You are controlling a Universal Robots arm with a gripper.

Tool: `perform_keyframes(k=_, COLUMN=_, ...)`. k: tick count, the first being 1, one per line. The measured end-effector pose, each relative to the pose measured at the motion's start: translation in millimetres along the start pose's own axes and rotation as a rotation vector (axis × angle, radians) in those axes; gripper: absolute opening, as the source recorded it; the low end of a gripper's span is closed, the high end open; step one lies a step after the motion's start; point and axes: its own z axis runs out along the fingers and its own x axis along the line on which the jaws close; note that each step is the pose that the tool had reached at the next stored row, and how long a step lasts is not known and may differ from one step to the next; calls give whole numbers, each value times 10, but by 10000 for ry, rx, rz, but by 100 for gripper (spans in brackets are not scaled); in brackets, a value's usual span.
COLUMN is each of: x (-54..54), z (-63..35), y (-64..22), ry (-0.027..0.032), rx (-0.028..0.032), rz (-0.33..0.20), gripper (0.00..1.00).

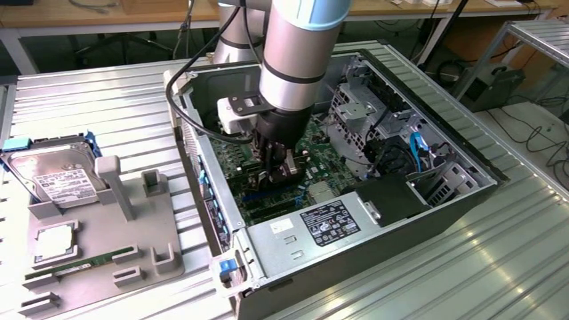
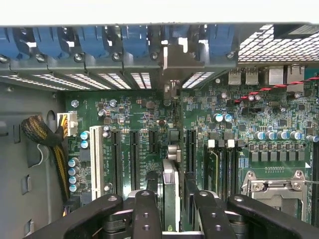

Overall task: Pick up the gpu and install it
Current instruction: 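Insert the gpu into the slot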

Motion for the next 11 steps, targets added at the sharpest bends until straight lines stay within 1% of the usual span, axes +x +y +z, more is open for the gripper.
perform_keyframes(k=3, x=0, z=-43, y=3, ry=1, rx=3, rz=-1, gripper=34)
perform_keyframes(k=11, x=-17, z=-311, y=14, ry=2, rx=10, rz=0, gripper=34)
